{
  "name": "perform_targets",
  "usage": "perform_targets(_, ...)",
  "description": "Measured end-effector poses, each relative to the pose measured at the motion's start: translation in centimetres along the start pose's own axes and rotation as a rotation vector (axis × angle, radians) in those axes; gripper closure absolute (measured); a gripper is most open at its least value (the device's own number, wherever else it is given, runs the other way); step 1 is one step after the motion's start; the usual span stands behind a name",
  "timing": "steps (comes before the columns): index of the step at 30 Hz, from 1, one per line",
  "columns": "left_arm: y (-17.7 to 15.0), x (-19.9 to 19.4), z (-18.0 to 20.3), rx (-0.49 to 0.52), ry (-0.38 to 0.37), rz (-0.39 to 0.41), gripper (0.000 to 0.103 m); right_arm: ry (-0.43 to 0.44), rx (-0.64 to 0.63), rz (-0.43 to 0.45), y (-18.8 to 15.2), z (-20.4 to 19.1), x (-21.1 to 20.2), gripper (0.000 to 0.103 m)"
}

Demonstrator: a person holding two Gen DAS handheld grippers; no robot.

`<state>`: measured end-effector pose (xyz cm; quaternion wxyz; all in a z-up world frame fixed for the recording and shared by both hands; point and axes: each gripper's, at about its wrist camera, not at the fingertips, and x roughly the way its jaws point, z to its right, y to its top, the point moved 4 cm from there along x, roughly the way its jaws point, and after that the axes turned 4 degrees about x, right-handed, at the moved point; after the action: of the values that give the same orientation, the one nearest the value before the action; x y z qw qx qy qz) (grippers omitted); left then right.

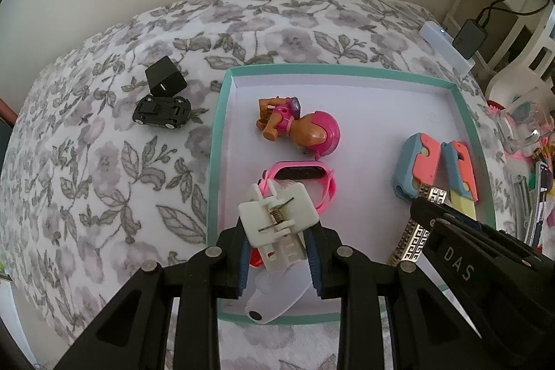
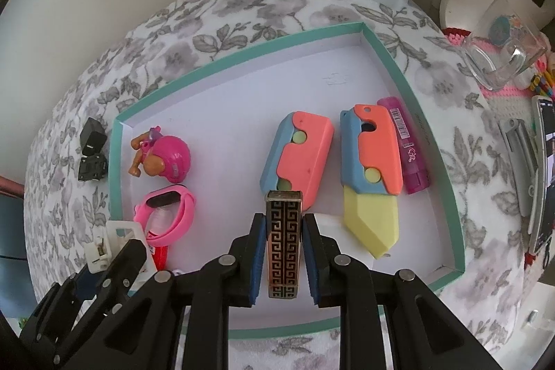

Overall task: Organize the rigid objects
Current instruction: 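Carry the gold patterned strip and white clip into the tray and release both, then withdraw both grippers from the tray toward the black car and charger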

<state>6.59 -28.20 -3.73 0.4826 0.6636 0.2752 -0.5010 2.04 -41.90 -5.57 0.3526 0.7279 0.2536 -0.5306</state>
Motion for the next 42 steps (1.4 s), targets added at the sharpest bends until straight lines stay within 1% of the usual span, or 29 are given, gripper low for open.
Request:
perform_targets(1,0.0,0.0,0.0,-0.001,-0.002,-0.001,0.071,-0.002,0.0,0.001,0.0,0.0,0.0,0.08)
perform_targets(3,0.0,0.1,0.0,-0.004,-0.008,-0.006,0.065,-0.005,0.001,0.004,0.0,-0.1,-0.1,0.08)
perform_targets(5,0.0,0.2,0.0,-0.012,-0.013,-0.012,0.049,-0.008,0.004,0.013,0.2,-0.1,-0.2,0.079)
perform_targets(7,0.0,0.2,-0.2,-0.021,-0.006,-0.014,0.042,-0.01,0.008,0.019,0.2,0.0,-0.3,0.076)
perform_targets(8,0.1,0.1,-0.3,-0.025,-0.005,-0.011,0.039,-0.014,0.01,0.022,0.3,0.1,-0.4,0.074)
perform_targets(12,0.4,-0.3,-0.7,-0.034,0.002,0.008,0.033,-0.016,0.008,0.033,0.4,0.0,-0.5,0.073)
perform_targets(13,0.5,-0.4,-0.8,-0.036,0.01,0.014,0.03,-0.015,0.006,0.037,0.4,0.0,-0.6,0.073)
perform_targets(15,0.7,-0.5,-1.2,-0.044,0.027,0.019,0.026,-0.019,0.003,0.049,0.5,-0.1,-0.7,0.064)
perform_targets(16,0.7,-0.5,-1.6,-0.052,0.036,0.019,0.024,-0.024,0.003,0.054,0.5,-0.1,-0.7,0.056)
perform_targets(17,0.8,-0.4,-1.9,-0.06,0.04,0.019,0.022,-0.023,0.004,0.056,0.5,-0.1,-0.8,0.051)
perform_targets(19,0.9,-0.3,-2.6,-0.081,0.038,0.015,0.021,-0.017,0.007,0.062,0.6,-0.2,-0.8,0.047)
perform_targets(22,1.3,-0.2,-4.5,-0.133,0.054,0.019,0.011,-0.021,-0.002,0.074,0.7,-0.4,-0.8,0.038)
perform_targets(23,1.5,-0.1,-5.4,-0.159,0.062,0.022,0.011,-0.021,-0.009,0.077,0.7,-0.5,-0.8,0.034)
perform_targets(24,1.6,-0.1,-6.4,-0.19,0.07,0.023,0.011,-0.021,-0.017,0.079,0.7,-0.7,-0.7,0.032)
perform_targets(26,1.7,0.2,-8.9,-0.262,0.087,0.023,0.01,-0.017,-0.034,0.083,0.8,-1.2,-0.6,0.023)
perform_targets(28,1.7,0.6,-11.5,-0.333,0.096,0.018,0.01,-0.015,-0.053,0.088,0.8,-1.8,-0.5,0.016)
perform_targets(30,1.6,1.1,-13.7,-0.386,0.103,0.016,0.01,-0.012,-0.069,0.094,0.9,-2.3,-0.4,0.011)
perform_targets(32,1.3,1.6,-15.9,-0.436,0.115,0.014,0.009,-0.012,-0.087,0.1,1.1,-3.1,-0.2,0.002)
perform_targets(35,1.1,2.6,-18.5,-0.496,0.113,0.007,0.009,-0.006,-0.11,0.106,1.4,-4.1,0.1,0.0)
perform_targets(38,1.2,3.3,-19.7,-0.522,0.093,0.015,0.009,-0.005,-0.141,0.097,1.7,-5.5,0.5,0.0)
perform_targets(39,1.4,3.7,-19.9,-0.521,0.088,0.023,0.008,-0.006,-0.153,0.096,1.9,-5.9,0.6,0.0)
perform_targets(41,2.1,4.4,-19.7,-0.494,0.076,0.04,0.002,-0.007,-0.176,0.097,2.3,-6.9,0.8,0.0)
perform_targets(42,2.5,4.7,-19.5,-0.474,0.068,0.05,0.002,-0.004,-0.187,0.1,2.6,-7.5,0.8,0.0)
